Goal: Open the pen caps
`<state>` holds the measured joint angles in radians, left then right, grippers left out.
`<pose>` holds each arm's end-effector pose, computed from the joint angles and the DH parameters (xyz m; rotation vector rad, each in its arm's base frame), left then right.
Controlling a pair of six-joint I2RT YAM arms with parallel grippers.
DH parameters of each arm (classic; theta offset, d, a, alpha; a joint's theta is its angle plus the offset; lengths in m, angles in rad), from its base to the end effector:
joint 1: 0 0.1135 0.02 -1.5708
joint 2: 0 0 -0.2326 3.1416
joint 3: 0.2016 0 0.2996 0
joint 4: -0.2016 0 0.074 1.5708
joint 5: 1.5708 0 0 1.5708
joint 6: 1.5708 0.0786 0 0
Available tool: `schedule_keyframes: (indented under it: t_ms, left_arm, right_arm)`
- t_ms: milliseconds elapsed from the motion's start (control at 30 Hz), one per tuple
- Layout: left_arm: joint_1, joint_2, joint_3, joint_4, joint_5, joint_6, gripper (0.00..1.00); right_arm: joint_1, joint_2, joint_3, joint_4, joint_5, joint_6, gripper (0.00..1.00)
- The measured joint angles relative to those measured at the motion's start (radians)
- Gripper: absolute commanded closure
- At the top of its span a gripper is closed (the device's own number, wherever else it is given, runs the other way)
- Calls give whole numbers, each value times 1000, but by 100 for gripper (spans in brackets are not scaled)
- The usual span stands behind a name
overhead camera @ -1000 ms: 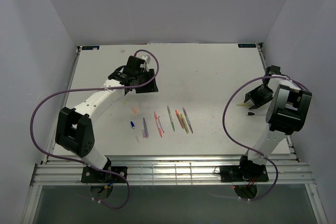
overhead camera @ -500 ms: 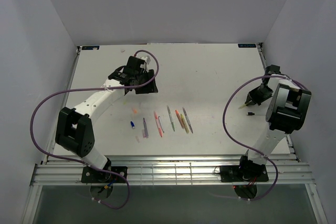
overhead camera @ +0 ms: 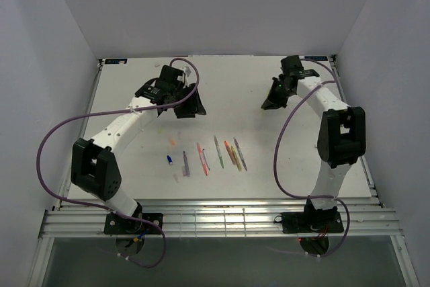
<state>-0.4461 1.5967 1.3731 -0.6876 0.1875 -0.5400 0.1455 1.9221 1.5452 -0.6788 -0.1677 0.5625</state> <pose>0.3710 -0.1937 0.2199 -0.0381 2.5762 -0.6305 0.4628 0.0811 0.1478 0.4966 2.6335 0.4559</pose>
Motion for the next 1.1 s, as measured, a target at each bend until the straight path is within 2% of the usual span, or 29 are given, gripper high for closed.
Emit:
schedule_keyframes:
  t_ms: [100, 233, 433, 633, 1100]
  left_arm:
    - [7, 0, -10, 22, 108, -56, 43]
    - [12, -47, -142, 177, 278, -173, 44]
    - [10, -165, -346, 393, 424, -334, 46]
    - [9, -223, -412, 518, 467, -438, 48]
    - [5, -230, -413, 526, 454, -475, 46]
  right_arm:
    - [119, -62, -39, 33, -89, -36, 92]
    - [238, -171, -123, 85, -230, -70, 92]
    - [247, -299, -266, 180, -414, -59, 92]
    - [247, -314, -285, 238, -502, -38, 92]
    - [258, -355, -344, 293, -569, -21, 92]
